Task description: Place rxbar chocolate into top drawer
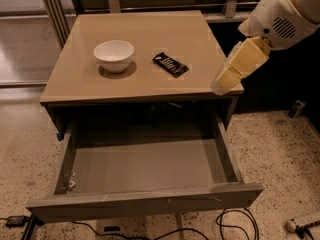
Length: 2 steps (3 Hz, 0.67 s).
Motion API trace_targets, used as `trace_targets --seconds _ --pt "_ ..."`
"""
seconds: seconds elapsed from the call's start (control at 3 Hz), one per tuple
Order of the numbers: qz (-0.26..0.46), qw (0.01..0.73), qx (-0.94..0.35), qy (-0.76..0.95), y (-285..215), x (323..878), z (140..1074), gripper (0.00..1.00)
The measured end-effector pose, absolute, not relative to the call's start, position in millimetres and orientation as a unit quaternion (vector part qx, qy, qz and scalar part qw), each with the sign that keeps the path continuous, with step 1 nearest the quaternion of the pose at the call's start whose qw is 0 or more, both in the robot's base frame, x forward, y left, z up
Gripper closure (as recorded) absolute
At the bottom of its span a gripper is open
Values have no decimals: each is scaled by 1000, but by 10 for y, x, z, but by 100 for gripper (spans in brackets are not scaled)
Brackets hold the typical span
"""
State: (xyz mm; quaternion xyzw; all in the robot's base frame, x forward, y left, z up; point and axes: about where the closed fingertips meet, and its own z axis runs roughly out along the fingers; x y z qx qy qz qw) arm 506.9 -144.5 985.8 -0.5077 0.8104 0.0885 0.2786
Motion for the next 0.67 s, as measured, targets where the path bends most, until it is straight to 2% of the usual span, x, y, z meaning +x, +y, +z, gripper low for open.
trace_targets --seconds 0.67 --pt "64 309 -521 793 -1289 5580 9579 0"
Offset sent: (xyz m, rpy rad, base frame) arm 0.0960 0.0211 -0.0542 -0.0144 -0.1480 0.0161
